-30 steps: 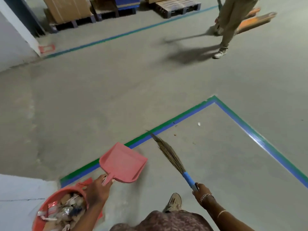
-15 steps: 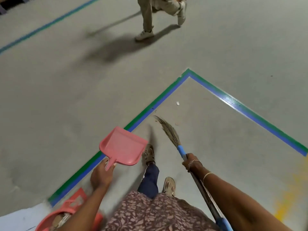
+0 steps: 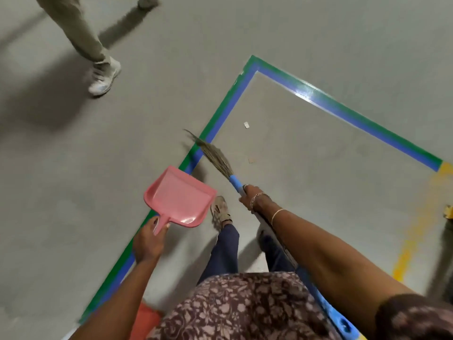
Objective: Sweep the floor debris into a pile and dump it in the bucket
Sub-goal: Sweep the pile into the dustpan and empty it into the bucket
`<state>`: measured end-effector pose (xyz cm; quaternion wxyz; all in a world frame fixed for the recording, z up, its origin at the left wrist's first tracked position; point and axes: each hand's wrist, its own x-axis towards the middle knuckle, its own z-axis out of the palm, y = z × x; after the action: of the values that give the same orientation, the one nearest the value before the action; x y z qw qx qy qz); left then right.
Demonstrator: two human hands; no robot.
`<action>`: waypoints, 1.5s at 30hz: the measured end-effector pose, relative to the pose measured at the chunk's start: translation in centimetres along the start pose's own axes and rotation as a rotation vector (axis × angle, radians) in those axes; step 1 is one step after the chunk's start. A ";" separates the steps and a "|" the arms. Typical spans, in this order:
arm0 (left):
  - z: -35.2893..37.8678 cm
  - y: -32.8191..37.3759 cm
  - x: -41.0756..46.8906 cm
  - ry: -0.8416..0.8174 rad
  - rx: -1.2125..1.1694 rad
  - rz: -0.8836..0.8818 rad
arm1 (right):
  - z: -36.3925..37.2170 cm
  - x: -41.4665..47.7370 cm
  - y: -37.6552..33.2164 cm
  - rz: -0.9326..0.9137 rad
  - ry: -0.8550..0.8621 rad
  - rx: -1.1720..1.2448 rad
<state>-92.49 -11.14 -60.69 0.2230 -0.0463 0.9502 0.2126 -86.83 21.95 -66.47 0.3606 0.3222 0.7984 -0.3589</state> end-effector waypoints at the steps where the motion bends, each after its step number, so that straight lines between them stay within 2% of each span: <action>1: -0.1 0.1 1.1 -0.016 0.013 0.007 | 0.5 1.8 -1.1 0.001 -0.016 0.009; 7: 1.3 -1.8 7.2 -0.041 0.116 0.040 | 3.5 10.3 -4.1 0.130 -0.048 0.257; 12: 3.3 -2.3 9.6 -0.071 0.134 0.036 | 5.6 15.3 1.4 0.352 0.063 0.556; 17: 4.1 0.1 10.5 -0.106 0.130 0.046 | 1.0 8.6 3.8 0.401 0.183 0.771; 19: 4.5 1.1 10.7 -0.117 0.120 0.048 | -0.6 5.7 5.2 0.329 0.164 0.742; 22: 5.5 2.3 11.0 -0.118 0.105 0.049 | -2.1 3.1 7.4 0.166 0.156 0.559; 28: 7.1 3.9 11.3 -0.094 0.129 -0.029 | -1.1 4.9 10.4 -0.015 -0.019 0.250; 30: 7.3 4.3 11.2 -0.080 0.143 -0.068 | -0.7 6.2 10.1 -0.040 -0.129 0.161; 34: 7.7 4.9 11.0 -0.069 0.173 -0.146 | -0.4 8.0 9.5 -0.051 -0.245 0.022; 37: 8.2 6.1 10.5 -0.071 0.185 -0.141 | -0.6 8.9 10.6 0.017 -0.267 0.024; 40: 8.9 7.9 10.0 -0.077 0.191 -0.128 | -1.3 9.5 13.2 0.088 -0.194 0.049; 45: 11.5 11.5 8.3 -0.082 0.172 -0.105 | -5.0 7.9 18.9 0.149 -0.057 0.296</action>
<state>-97.40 4.22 -69.28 0.2758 -0.0677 0.9513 0.1202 -78.11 38.05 -76.85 0.3575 0.4195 0.7002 -0.4538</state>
